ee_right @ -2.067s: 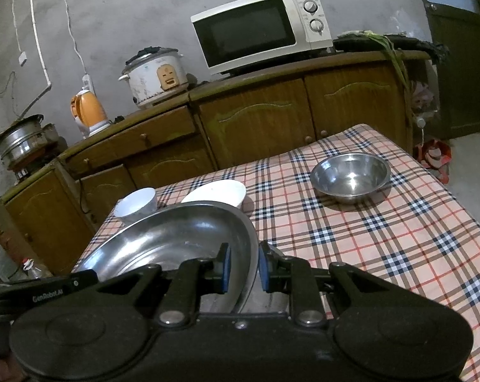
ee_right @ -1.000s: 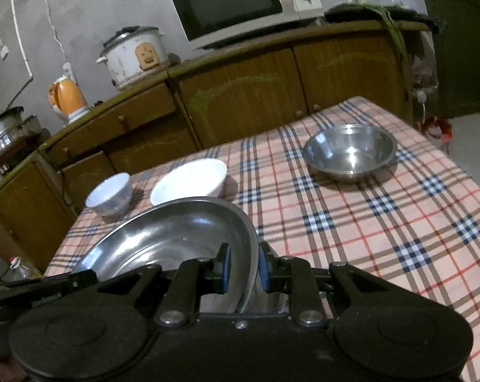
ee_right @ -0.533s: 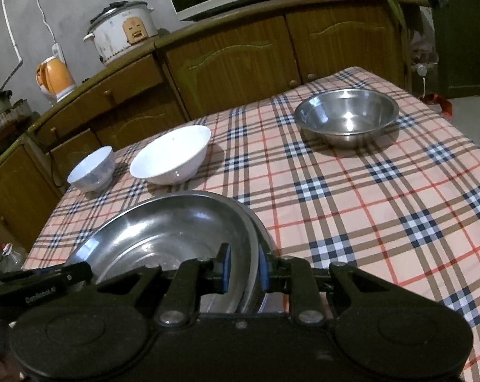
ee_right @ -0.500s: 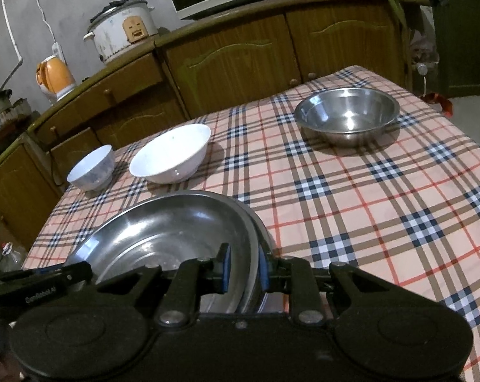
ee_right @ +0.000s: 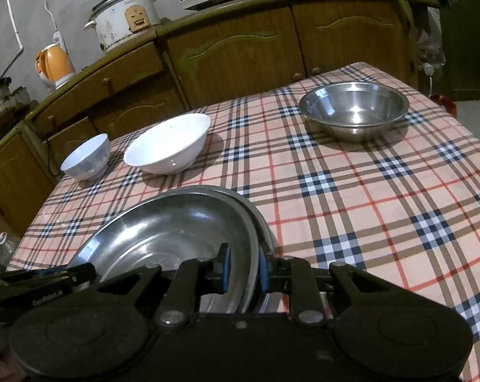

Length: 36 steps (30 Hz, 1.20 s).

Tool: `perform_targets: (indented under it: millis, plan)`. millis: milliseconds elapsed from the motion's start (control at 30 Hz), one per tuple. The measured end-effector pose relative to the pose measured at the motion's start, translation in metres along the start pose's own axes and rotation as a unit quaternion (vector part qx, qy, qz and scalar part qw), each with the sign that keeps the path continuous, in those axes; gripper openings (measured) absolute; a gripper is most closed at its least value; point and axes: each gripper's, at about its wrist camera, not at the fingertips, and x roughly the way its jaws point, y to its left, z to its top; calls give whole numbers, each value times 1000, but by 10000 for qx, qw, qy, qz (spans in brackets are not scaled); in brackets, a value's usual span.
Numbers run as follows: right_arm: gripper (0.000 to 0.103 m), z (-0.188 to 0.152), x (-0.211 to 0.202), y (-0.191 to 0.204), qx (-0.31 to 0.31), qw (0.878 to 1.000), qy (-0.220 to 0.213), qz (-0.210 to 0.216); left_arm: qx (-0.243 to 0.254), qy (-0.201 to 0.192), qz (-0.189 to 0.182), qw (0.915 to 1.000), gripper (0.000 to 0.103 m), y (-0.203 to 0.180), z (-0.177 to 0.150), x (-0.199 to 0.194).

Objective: Organize plates and bowls

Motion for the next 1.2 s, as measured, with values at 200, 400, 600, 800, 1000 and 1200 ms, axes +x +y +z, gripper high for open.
perform_targets:
  millis: [200, 400, 600, 800, 1000, 1200]
  plan:
    - [25, 4, 5, -1, -31, 10000, -36, -49, -63, 33, -44, 10000, 24, -1, 1, 8]
    - [29, 7, 8, 0, -78, 9999, -77, -47, -110, 76, -81, 9999, 25, -1, 2, 15]
    - [38, 8, 7, -1, -121, 9999, -89, -51, -114, 50, -141, 9998, 28, 0, 2, 15]
    - [64, 8, -1, -9, -53, 9996, -191, -204, -183, 16, -103, 9998, 41, 5, 1, 11]
    - [66, 2, 4, -21, 174, 9998, 68, -83, -222, 211, -178, 9994, 43, 4, -3, 17]
    - [65, -7, 17, -24, 353, 9986, 376, 132, -237, 252, -403, 9986, 38, 0, -2, 22]
